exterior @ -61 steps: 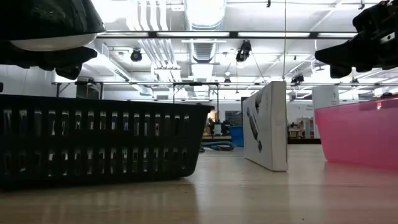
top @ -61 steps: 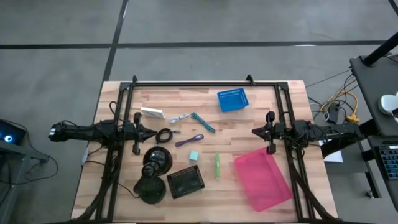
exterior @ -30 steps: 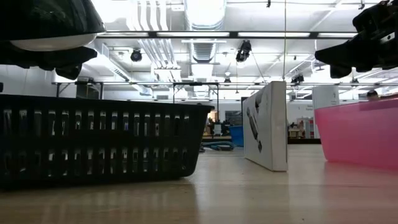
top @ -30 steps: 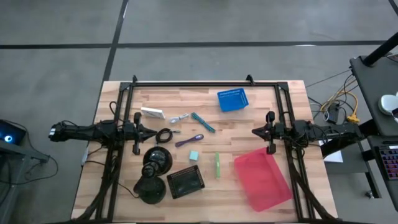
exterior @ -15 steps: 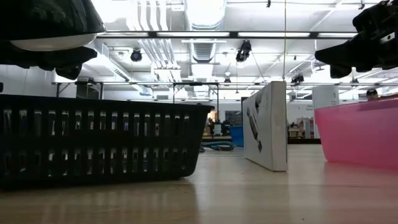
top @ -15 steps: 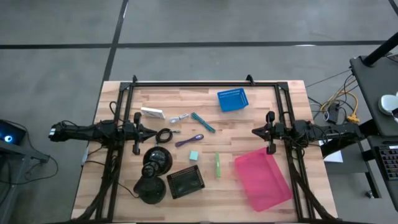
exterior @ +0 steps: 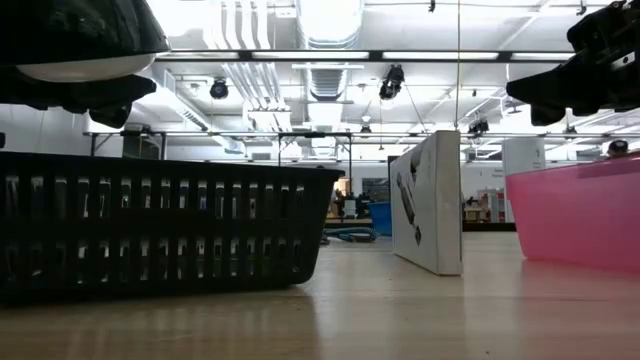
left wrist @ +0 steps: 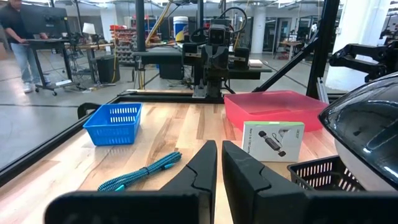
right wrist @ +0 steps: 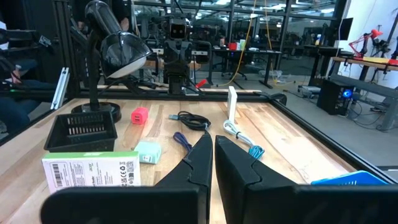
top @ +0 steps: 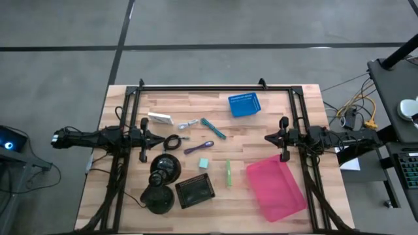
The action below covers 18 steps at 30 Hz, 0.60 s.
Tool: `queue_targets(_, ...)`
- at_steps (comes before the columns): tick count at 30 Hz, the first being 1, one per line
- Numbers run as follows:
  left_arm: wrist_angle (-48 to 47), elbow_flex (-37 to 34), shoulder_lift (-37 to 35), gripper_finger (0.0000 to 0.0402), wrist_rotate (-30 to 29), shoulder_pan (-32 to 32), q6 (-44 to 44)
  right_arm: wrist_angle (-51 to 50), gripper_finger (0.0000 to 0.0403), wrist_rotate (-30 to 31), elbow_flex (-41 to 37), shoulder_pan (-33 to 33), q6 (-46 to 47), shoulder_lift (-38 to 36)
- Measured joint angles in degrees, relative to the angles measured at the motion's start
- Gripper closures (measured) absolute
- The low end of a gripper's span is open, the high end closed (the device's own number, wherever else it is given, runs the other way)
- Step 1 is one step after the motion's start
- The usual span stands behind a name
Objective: Pick and place items into bin
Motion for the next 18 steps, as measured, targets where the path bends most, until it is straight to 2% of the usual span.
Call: queue_targets(18,0.02,0.00,-0.02,0.0391,0.00,-0.02,-0.02,0.41,0.0394,0.13,0.01,0.01,0.51,0.01)
